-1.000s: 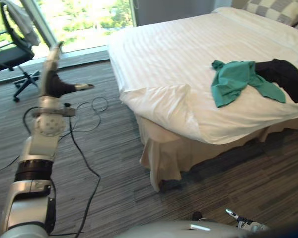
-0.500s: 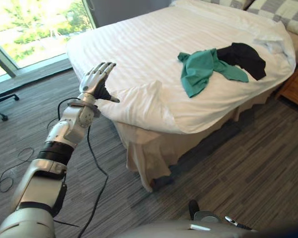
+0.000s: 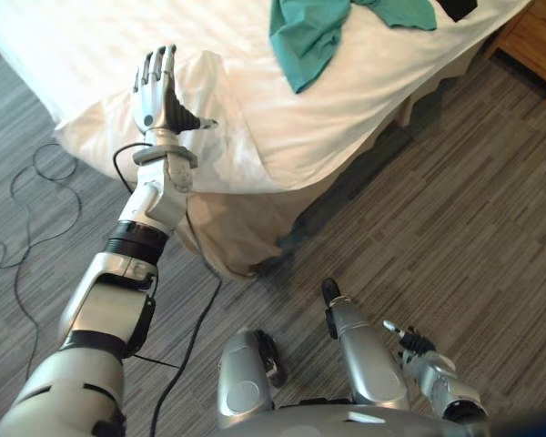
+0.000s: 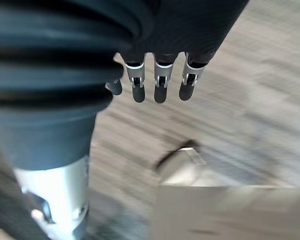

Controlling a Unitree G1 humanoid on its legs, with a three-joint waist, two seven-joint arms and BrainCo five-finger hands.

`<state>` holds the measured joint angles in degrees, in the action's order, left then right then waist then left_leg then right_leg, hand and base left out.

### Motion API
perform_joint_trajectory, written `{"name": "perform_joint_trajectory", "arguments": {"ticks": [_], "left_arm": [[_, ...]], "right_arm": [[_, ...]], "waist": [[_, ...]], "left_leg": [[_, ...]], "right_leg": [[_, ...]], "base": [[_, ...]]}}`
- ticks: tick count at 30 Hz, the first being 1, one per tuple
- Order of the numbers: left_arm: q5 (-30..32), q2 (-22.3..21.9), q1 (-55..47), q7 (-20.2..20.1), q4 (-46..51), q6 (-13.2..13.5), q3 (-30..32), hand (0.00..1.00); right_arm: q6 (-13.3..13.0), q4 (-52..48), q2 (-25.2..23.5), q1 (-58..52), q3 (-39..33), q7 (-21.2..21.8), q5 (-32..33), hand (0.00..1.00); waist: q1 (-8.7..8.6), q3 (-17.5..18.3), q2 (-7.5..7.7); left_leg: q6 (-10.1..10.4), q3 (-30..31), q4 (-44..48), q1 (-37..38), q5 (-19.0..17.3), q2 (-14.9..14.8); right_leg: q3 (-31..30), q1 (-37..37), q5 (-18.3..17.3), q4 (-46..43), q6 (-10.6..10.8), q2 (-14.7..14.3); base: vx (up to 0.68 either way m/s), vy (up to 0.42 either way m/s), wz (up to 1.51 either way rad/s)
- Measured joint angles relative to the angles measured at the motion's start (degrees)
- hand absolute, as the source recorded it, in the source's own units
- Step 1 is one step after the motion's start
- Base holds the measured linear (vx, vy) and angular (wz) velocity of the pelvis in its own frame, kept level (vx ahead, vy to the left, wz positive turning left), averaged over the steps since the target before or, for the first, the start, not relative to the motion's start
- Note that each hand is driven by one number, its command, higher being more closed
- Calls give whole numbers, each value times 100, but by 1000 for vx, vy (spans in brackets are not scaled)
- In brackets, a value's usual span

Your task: Tidy the bed and pick cloth on bed and put in laundry

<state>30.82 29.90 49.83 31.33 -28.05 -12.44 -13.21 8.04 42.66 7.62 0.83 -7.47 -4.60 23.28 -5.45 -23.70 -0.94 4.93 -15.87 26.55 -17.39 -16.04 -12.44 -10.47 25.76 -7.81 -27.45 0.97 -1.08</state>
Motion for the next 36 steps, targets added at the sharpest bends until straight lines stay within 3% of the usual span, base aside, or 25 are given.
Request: {"name": "perform_joint_trajectory", "arguments": {"ticks": [1,3,8,11,14,16,17,19,20,21,22,23,25,29,36], "left_arm": [[-3,-146,80,177,20,-108,28,0],[-57,-287,281,475,27,-278,109,0],[-184,-289,667,519,27,-1070,178,0],[-728,-310,831,524,26,-1443,194,0],[-1006,-465,829,486,-6,-1538,199,0],[-1008,-507,829,306,-74,-1328,195,0],[-1006,-511,830,41,-77,-1111,179,100],[-1009,-504,835,-532,-89,-676,58,100],[-1093,-482,849,-1155,-92,-276,-104,100],[-1207,-461,871,-1491,-92,-139,-217,100],[-1490,-432,960,-2185,-129,-59,-427,100],[-1703,-419,1078,-2698,-259,-58,-603,100],[-1984,-219,1246,-3268,-316,-64,-772,100],[-2290,158,1628,-4124,-316,-98,-1207,100],[-2334,241,1717,-5089,-305,-181,-1704,100]], "right_arm": [[-133,-15,-39,9,42,-118,239,0],[-292,-68,-103,81,120,-331,551,0],[-478,-95,-296,331,114,-632,691,0],[-620,-159,-234,440,41,-720,687,0],[-637,-158,-219,564,-81,-759,683,0],[-613,-160,-221,682,-83,-826,678,0],[-571,-156,-224,773,-88,-889,678,0],[-488,-158,-225,889,-105,-973,677,0],[-415,-162,-224,953,-139,-1018,677,0],[-374,-168,-222,982,-157,-1054,677,0],[-267,-174,-201,1041,-188,-1150,677,0],[-167,-197,-178,1064,-263,-1203,676,0],[-43,-251,-133,1062,-352,-1237,675,0],[36,-288,29,1076,-494,-1212,618,0],[-38,-333,143,814,-588,-1016,549,0]], "waist": [[36,-30,70],[35,-96,106],[101,-184,49],[95,-207,8],[108,-221,-19],[80,-222,-21],[63,-222,-22],[41,-223,-29],[47,-224,-40],[54,-223,-46],[55,-228,-73],[51,-236,-129],[32,-225,-224],[46,-201,-370],[10,-176,-414]], "left_leg": [[32,-25,-341,88,530,200],[-88,-192,-757,86,776,483],[-205,-447,-1019,51,876,787],[-245,-525,-1151,72,903,917],[-239,-568,-1191,75,922,997],[-239,-570,-1231,81,922,1031],[-239,-577,-1257,84,922,1043],[-239,-599,-1317,93,922,1055],[-278,-636,-1397,103,949,1060],[-297,-665,-1437,106,963,1063],[-306,-714,-1488,108,989,1071],[-316,-728,-1558,129,1021,1094],[-316,-761,-1634,132,1053,1118],[-314,-835,-1759,134,1103,1121],[-240,-739,-1981,538,1247,1155]], "right_leg": [[-72,89,-79,-73,114,125],[-125,236,3,62,270,383],[-187,354,138,267,457,682],[-187,354,170,378,506,817],[-185,353,206,449,559,911],[-186,353,227,481,588,942],[-186,353,251,520,590,951],[-186,356,296,583,590,957],[-186,364,341,654,585,957],[-187,376,361,687,588,958],[-191,390,400,749,595,963],[-196,401,415,767,601,975],[-212,456,422,769,613,982],[-206,490,509,885,662,978],[216,-66,602,1167,688,1117]], "base": [[71,87,15],[131,124,15],[111,139,-4],[80,86,2],[49,46,0],[0,0,0],[-9,9,-3],[-17,4,-6],[-18,-3,-9],[-18,-8,-14],[-3,-12,-12],[9,-12,-9],[48,-14,-7],[88,-15,-8],[76,5,10]]}}
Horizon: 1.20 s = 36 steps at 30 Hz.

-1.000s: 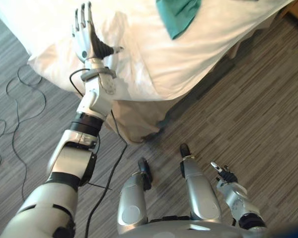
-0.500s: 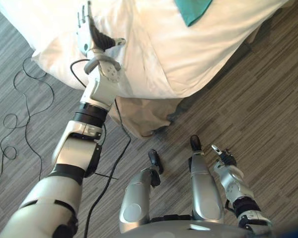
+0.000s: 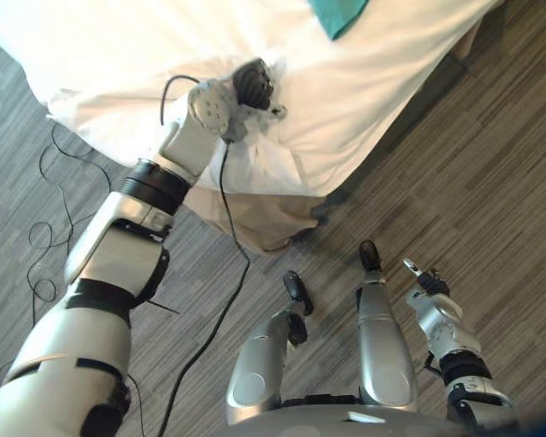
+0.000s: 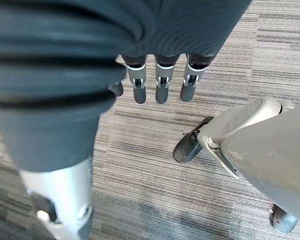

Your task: Tidy the bed and pick cloth on bed and put in laundry

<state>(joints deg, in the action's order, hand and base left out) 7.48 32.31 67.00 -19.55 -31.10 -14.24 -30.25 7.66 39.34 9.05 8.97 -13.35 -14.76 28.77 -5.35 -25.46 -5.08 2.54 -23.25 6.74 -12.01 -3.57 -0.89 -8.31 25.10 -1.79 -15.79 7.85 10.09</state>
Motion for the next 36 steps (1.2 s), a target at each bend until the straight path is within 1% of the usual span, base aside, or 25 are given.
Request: {"name": "perform_joint_trajectory", "arguments": {"ticks": [2,3,5,7,8,10,11,12,13,15,16,17,19,20,22,23,24,25,26,27,28,29,32,34,36], "left_arm": [[9,85,-2,-175,9,94,-14,100],[72,282,-10,-404,74,235,-66,100],[111,538,-69,-624,248,375,-83,100],[108,731,-227,-885,471,543,-79,100],[102,932,-446,-1041,675,692,-74,100],[86,1157,-692,-1190,854,808,-61,100],[14,1457,-1049,-1419,1112,924,142,100],[-29,1566,-1207,-1480,1229,971,251,100],[-159,1791,-1499,-1661,1512,1043,488,100],[-634,2151,-2025,-2015,2055,1165,964,100],[-801,2257,-2166,-2097,2186,1200,1069,100],[-1062,2439,-2460,-2261,2423,1234,1254,100],[-1469,2587,-2887,-2501,2731,1237,1567,100],[-1863,2688,-3318,-2704,3001,1236,1884,0],[-2304,2716,-3723,-2948,3205,1225,2197,0],[-2682,2715,-4111,-3137,3402,1198,2482,0],[-2860,2715,-4282,-3219,3474,1179,2613,0],[-3160,2714,-4647,-3394,3598,1109,2898,0],[-3265,2714,-4821,-3478,3648,1074,3004,0],[-3536,2660,-5311,-3723,3694,969,3277,0],[-3591,2631,-5503,-3797,3698,937,3384,0],[-3728,2493,-6030,-3949,3695,822,3664,0],[-3785,2099,-6753,-4218,3626,711,3974,0],[-3775,1831,-7222,-4402,3466,691,4079,0],[-3756,1486,-7648,-4454,3076,699,4099,0]], "right_arm": [[-58,44,31,-87,-1,106,-32,0],[-62,190,54,-107,-1,214,-111,0],[-59,357,60,-141,-1,332,-154,0],[-43,546,60,-262,-6,422,-215,0],[-16,749,59,-319,-8,493,-251,0],[23,966,59,-378,-33,564,-290,0],[90,1214,57,-433,-139,617,-338,0],[111,1304,53,-448,-195,645,-347,0],[183,1450,59,-483,-237,710,-394,0],[325,1647,57,-554,-400,801,-427,0],[346,1714,57,-565,-438,811,-427,0],[394,1778,62,-562,-473,825,-428,0],[474,1809,60,-567,-571,866,-428,0],[545,1864,64,-587,-684,938,-428,0],[599,1902,71,-572,-764,1057,-449,0],[651,1918,72,-580,-874,1206,-554,0],[656,1925,75,-581,-887,1258,-603,0],[661,1939,74,-597,-926,1361,-671,0],[663,1962,74,-610,-954,1414,-712,0],[668,2038,78,-688,-1032,1495,-837,0],[684,2061,78,-716,-1073,1524,-876,0],[704,2136,99,-775,-1096,1585,-887,0],[708,2132,110,-1005,-1107,1644,-885,0],[704,2134,111,-1116,-1112,1690,-886,0],[690,2134,111,-1173,-1123,1697,-885,0]], "waist": [[23,14,-11],[31,144,-30],[77,245,-46],[152,314,-119],[170,433,-168],[172,646,-202],[194,812,-201],[203,876,-192],[237,972,-153],[349,1199,-54],[376,1227,-26],[464,1330,27],[521,1438,92],[617,1519,158],[697,1570,219],[797,1657,268],[812,1669,282],[838,1684,302],[854,1694,310],[936,1806,327],[956,1820,328],[988,1855,334],[1125,1890,357],[1130,1938,400],[1158,1968,448]], "left_leg": [[2,80,-88,144,22,-3],[-23,195,-192,164,45,-3],[-19,279,-376,268,172,25],[-1,454,-523,461,251,22],[2,577,-608,571,292,8],[15,719,-690,614,344,-10],[20,886,-783,789,384,-43],[19,967,-796,837,387,-58],[19,1052,-820,956,387,-86],[11,1282,-860,1079,395,-120],[6,1315,-866,1119,398,-122],[6,1421,-865,1144,398,-120],[5,1495,-869,1180,399,-111],[5,1588,-872,1243,399,-99],[5,1640,-887,1324,399,-91],[5,1728,-887,1335,399,-74],[4,1762,-887,1348,399,-68],[4,1790,-889,1388,399,-42],[4,1811,-890,1409,399,-37],[2,1872,-918,1427,401,-31],[-6,1893,-947,1467,407,-29],[-13,1926,-1002,1547,416,-26],[-39,1968,-1209,1729,489,-20],[-56,2083,-1236,1719,519,-9],[-57,2099,-1257,1737,519,-9]], "right_leg": [[172,-165,-2,8,-3,14],[307,-207,-6,33,-9,24],[447,-357,-15,134,-25,54],[637,-608,-48,194,-75,59],[784,-777,-69,247,-106,58],[934,-919,-69,362,-107,52],[1115,-1230,-62,532,-118,23],[1182,-1338,-55,605,-126,9],[1285,-1571,-39,750,-146,-10],[1486,-1942,30,1051,-193,-84],[1545,-2045,44,1130,-194,-87],[1630,-2170,70,1247,-192,-92],[1736,-2345,118,1413,-188,-96],[1813,-2512,154,1549,-199,-97],[1873,-2657,160,1614,-200,-98],[1920,-2724,162,1670,-203,-98],[1950,-2773,166,1696,-209,-99],[2005,-2839,162,1703,-216,-99],[2019,-2872,157,1708,-224,-99],[2026,-2885,153,1726,-229,-105],[2033,-2920,153,1736,-230,-110],[2052,-2999,133,1749,-257,-114],[2096,-3113,79,1780,-342,-131],[2200,-3154,45,1784,-387,-130],[2202,-3161,8,1782,-414,-136]], "base": [[27,1,32],[16,-2,31],[15,-15,38],[15,-27,42],[23,-29,40],[52,-29,45],[50,-17,46],[49,-13,50],[34,-9,41],[45,-21,46],[33,-15,40],[22,-4,31],[37,3,31],[37,6,28],[14,0,22],[6,-7,21],[-12,-5,22],[-14,1,17],[-27,1,13],[-12,-3,6],[-9,-18,7],[-4,-16,4],[-8,-12,8],[-22,-22,24],[-25,-15,6]]}}
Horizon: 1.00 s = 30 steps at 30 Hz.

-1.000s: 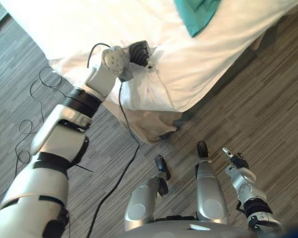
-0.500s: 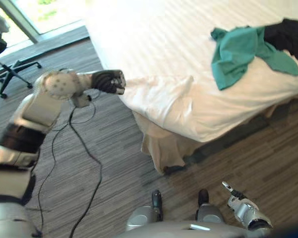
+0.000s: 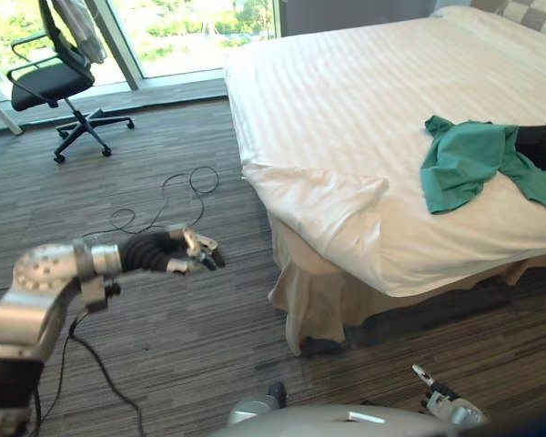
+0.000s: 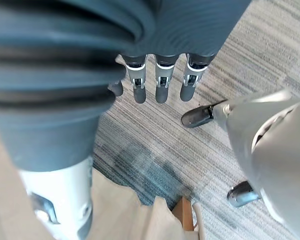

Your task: Tidy the bed and pick cloth on bed and put in laundry

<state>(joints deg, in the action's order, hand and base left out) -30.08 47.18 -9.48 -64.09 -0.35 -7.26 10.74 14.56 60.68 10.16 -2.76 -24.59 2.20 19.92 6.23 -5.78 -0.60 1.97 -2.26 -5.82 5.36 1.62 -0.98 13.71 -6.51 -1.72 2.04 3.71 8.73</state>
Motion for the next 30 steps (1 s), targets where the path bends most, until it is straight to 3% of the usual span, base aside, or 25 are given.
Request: {"name": "perform_joint_trajectory", "arguments": {"ticks": [3,5,8,9,11,12,14,18,22,24,27,30], "left_arm": [[108,-690,-501,412,-798,289,-4,0],[154,-1136,-694,1020,-1280,544,-6,0],[657,-1771,-768,2808,-2377,1298,114,0],[714,-1803,-744,3015,-2528,1397,162,0],[1403,-1821,-622,4269,-2835,2010,281,0],[1572,-1818,-557,4587,-2845,2128,317,0],[2018,-1771,-237,5615,-2843,2477,413,0],[2599,-1576,504,7084,-2763,2647,557,0],[3215,-1438,979,7982,-2420,2648,549,0],[3851,-1437,1296,8368,-2172,2655,443,0],[4473,-1437,1620,8553,-2023,2656,137,0],[5230,-1430,2000,8519,-1737,2663,-378,0]], "right_arm": [[-96,8,0,-139,4,20,3,0],[-187,61,0,-221,31,30,7,0],[-252,179,2,-217,73,59,8,0],[-257,180,4,-217,72,72,8,0],[-250,206,34,-196,69,215,5,0],[-240,209,52,-184,69,241,5,0],[-131,210,164,-162,63,340,5,0],[247,183,401,-80,17,434,12,0],[569,111,400,-9,-85,369,25,0],[771,99,398,61,-180,200,57,0],[895,-7,387,82,-195,41,134,0],[955,-51,373,94,-194,-208,280,0]], "waist": [[62,53,86],[97,64,105],[101,121,173],[98,126,180],[85,131,188],[89,130,181],[74,140,128],[-22,129,8],[-114,134,-21],[-216,122,-37],[-252,77,-109],[-399,57,-149]], "left_leg": [[6,33,-6,65,-15,0],[10,58,-8,147,-34,-2],[22,87,-9,224,-61,-21],[25,84,-9,227,-63,-26],[40,6,-10,278,-86,-46],[42,-11,-11,280,-103,-50],[63,-43,-12,305,-133,-53],[93,-233,-14,367,-215,-90],[87,-411,-11,368,-262,-151],[114,-527,-7,406,-298,-180],[155,-680,22,521,-352,-217],[174,-826,24,576,-365,-235]], "right_leg": [[-2,-54,-74,-19,1,-8],[-10,-145,-128,-25,-48,-21],[-19,-233,-173,-32,-59,-46],[-23,-235,-175,-31,-61,-52],[-76,-272,-180,-31,-69,-69],[-93,-290,-182,-31,-70,-72],[-126,-301,-190,-34,-79,-74],[-343,-296,-191,-37,-78,-115],[-531,-194,-188,-19,-76,-179],[-613,-188,-165,-5,-39,-210],[-746,-186,-156,0,-25,-249],[-838,-187,-154,3,-28,-269]], "base": [[-2,-15,6],[25,-15,6],[4,-12,3],[0,0,0],[-21,-14,-10],[-31,-7,-11],[-28,-2,-10],[-3,5,-21],[50,-13,-29],[91,-17,-19],[109,-10,-29],[79,-30,-18]]}}
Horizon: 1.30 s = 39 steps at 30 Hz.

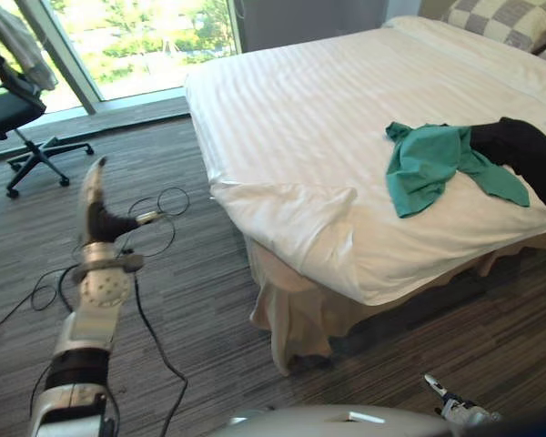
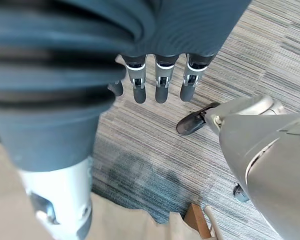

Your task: Tidy the bed and pick cloth on bed and put in laundry

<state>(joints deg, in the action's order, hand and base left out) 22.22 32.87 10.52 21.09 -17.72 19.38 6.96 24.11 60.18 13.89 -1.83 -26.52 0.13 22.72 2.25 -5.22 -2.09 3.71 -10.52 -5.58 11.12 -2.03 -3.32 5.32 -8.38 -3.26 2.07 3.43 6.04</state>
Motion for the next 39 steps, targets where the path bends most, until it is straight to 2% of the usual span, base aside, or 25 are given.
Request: {"name": "perform_joint_trajectory", "arguments": {"ticks": [4,7,8,13,17,18,19,21,22,23,26,29,30,32,34,35,38,39], "left_arm": [[1044,73,609,-157,114,15,-900,0],[1361,134,918,-499,63,-40,-1552,0],[1468,131,1030,-691,-7,-122,-1810,0],[1434,-65,1342,-1002,-751,-463,-2086,0],[1388,-372,1939,-1124,-1126,-690,-2698,0],[1391,-418,2180,-1116,-1249,-784,-2782,0],[1390,-460,2323,-1113,-1350,-849,-2789,0],[1357,-517,2683,-1055,-1582,-1156,-2786,0],[1186,-537,2856,-950,-1657,-1361,-2786,0],[1011,-554,3011,-879,-1688,-1519,-2785,0],[763,-577,3226,-664,-1683,-1735,-2784,0],[767,-739,3388,-488,-1673,-2030,-2780,0],[774,-782,3421,-460,-1670,-2126,-2780,100],[865,-943,3499,-450,-1671,-2570,-2779,100],[886,-1045,3545,-449,-1671,-2843,-2777,100],[886,-1110,3552,-425,-1670,-3123,-2759,100],[886,-1217,3611,-215,-1587,-3485,-2654,100],[869,-1228,3686,-110,-1519,-3685,-2652,100]], "right_arm": [[-70,-76,-159,-3,12,-294,76,0],[-131,-69,-269,-80,105,-460,76,0],[-173,-67,-279,-137,229,-546,71,0],[-449,-74,-366,-192,273,-748,58,0],[-680,-89,-375,5,464,-954,62,0],[-759,-94,-375,218,469,-976,70,0],[-802,-104,-376,316,474,-987,78,0],[-960,-218,-398,643,504,-1033,173,0],[-1126,-357,-419,767,504,-1055,301,0],[-1260,-492,-431,837,503,-1069,389,0],[-1474,-837,-494,877,531,-1134,520,0],[-1588,-1143,-596,872,719,-1163,532,0],[-1601,-1224,-624,878,732,-1163,537,0],[-1725,-1464,-726,878,846,-1169,642,0],[-1779,-1521,-792,890,918,-1174,643,0],[-1823,-1604,-890,888,940,-1187,644,0],[-1839,-1709,-936,885,1069,-1221,645,0],[-1844,-1757,-935,882,1136,-1284,646,0]], "waist": [[-175,2,-5],[-320,13,-54],[-446,30,-89],[-617,-8,-158],[-709,-400,-344],[-820,-651,-395],[-857,-774,-413],[-914,-1077,-434],[-950,-1218,-447],[-948,-1339,-453],[-933,-1591,-437],[-897,-1639,-413],[-898,-1655,-405],[-895,-1684,-380],[-872,-1698,-367],[-869,-1702,-360],[-842,-1703,-359],[-808,-1703,-359]], "left_leg": [[24,-195,1,122,-18,-10],[-6,-341,2,197,-103,-16],[-8,-367,2,204,-154,-15],[-51,-634,3,87,-201,48],[-125,-813,260,-578,-189,149],[-186,-880,307,-753,-138,200],[-208,-933,328,-827,-120,224],[-219,-1105,421,-1072,-98,270],[-228,-1181,453,-1210,-79,288],[-217,-1272,471,-1320,-60,290],[-148,-1386,490,-1461,-8,266],[-140,-1409,597,-1702,-12,248],[-129,-1410,606,-1735,-5,247],[-119,-1431,628,-1820,2,247],[-119,-1460,628,-1840,2,253],[-114,-1511,624,-1846,-2,253],[-98,-1551,626,-1924,-12,256],[-108,-1554,625,-1991,-1,255]], "right_leg": [[-171,-5,4,6,-5,-15],[-279,0,9,7,1,-29],[-316,24,34,16,24,-29],[-529,358,184,20,136,8],[-801,1283,153,-545,243,154],[-883,1545,132,-760,267,202],[-949,1685,123,-858,286,216],[-1147,2113,96,-1158,326,236],[-1255,2363,89,-1311,333,235],[-1340,2572,78,-1445,332,236],[-1408,2894,18,-1731,306,195],[-1409,3202,-45,-1956,277,190],[-1409,3239,-47,-1980,273,192],[-1413,3352,-57,-2044,272,194],[-1444,3408,-57,-2073,272,194],[-1467,3437,-58,-2083,272,189],[-1481,3533,-57,-2089,273,191],[-1475,3600,-53,-2092,275,192]], "base": [[37,-41,-26],[-12,-29,-27],[-32,-15,-25],[-81,-2,-36],[-137,1,-24],[-137,-1,-18],[-148,0,-29],[-142,-5,-37],[-116,-32,-37],[-94,-43,-32],[-17,-65,-16],[7,-69,2],[13,-42,2],[4,-15,2],[30,-19,-7],[35,-14,-10],[47,-13,-5],[54,-15,2]]}}
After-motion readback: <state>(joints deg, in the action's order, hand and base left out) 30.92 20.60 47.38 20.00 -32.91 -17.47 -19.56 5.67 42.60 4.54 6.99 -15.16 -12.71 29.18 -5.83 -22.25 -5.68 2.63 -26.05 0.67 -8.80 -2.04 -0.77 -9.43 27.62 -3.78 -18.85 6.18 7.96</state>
